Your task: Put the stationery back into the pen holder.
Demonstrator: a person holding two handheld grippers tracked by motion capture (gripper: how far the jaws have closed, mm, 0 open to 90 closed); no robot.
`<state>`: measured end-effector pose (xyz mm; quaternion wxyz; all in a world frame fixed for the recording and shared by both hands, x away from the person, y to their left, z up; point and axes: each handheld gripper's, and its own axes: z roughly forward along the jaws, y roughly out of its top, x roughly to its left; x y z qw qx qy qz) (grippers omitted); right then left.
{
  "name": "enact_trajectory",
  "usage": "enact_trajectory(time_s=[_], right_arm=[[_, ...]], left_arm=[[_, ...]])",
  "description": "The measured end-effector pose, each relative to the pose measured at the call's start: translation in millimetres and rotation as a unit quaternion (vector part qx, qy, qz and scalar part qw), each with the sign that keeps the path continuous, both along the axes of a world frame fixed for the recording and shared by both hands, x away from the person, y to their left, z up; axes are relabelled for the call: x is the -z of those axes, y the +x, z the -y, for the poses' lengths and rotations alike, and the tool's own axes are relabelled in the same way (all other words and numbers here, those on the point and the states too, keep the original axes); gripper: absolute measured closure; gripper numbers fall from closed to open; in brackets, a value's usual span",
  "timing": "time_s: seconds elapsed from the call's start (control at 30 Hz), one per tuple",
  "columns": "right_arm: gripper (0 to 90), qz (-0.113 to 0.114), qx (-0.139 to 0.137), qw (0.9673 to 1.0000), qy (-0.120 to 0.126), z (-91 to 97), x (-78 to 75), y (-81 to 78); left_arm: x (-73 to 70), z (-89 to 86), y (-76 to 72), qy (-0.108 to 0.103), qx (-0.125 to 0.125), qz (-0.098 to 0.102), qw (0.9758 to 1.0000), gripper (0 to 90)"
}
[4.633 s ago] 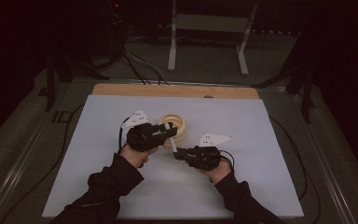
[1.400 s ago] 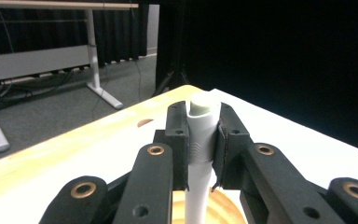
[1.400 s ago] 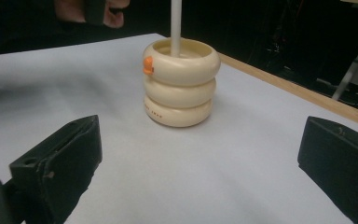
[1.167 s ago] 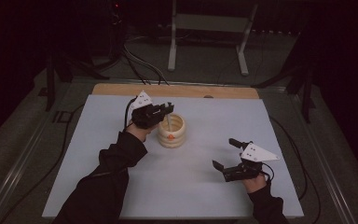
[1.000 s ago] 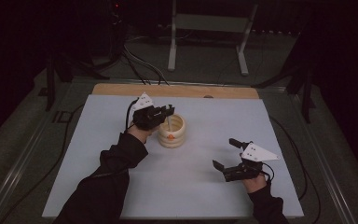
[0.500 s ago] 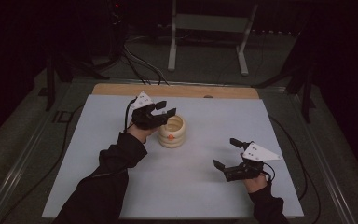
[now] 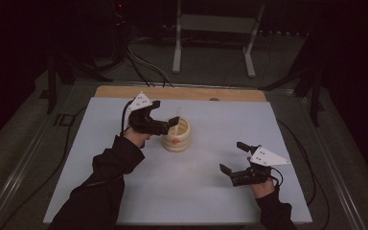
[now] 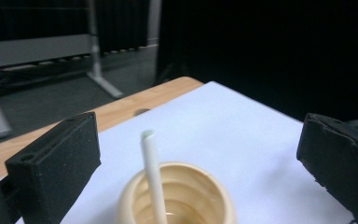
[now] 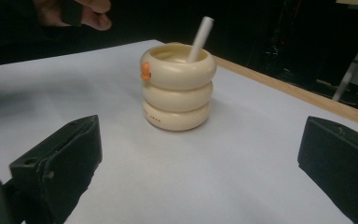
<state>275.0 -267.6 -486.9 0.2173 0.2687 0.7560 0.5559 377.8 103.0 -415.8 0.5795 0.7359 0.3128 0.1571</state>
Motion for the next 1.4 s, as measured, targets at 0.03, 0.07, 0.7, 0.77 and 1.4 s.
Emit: enact_trajectory(time_s=[0.03,0.07,0.7,0.77,1.4], right_arm=[[0.0,0.0,0.0,1.0,-0.001,-0.1,0.1,0.0],[0.0,0.001,0.001,1.0,-0.002,-0.2,0.3,0.1],[0.0,0.0,-0.004,1.0,0.0,-1.5,0.6,-0.4],[0.0,-0.001,-0.005,1.0,0.0,-1.9,0.6,-0.2],[0.0,0.007,-0.01,0.9999,-0.007,-4.9,3.2,-0.6]], left_arm=[[-0.7,-2.0,-1.1,-0.001,0.008,0.001,1.0,0.2],[-1.4,-4.1,-2.8,-0.002,0.008,0.005,1.0,0.2],[-8.6,-44.3,-40.2,0.01,0.041,0.026,0.9988,0.2],[-8.3,-48.6,-44.2,0.009,0.042,0.027,0.9987,0.2],[21.5,-82.3,-75.2,0.027,0.028,0.019,0.9991,0.2]])
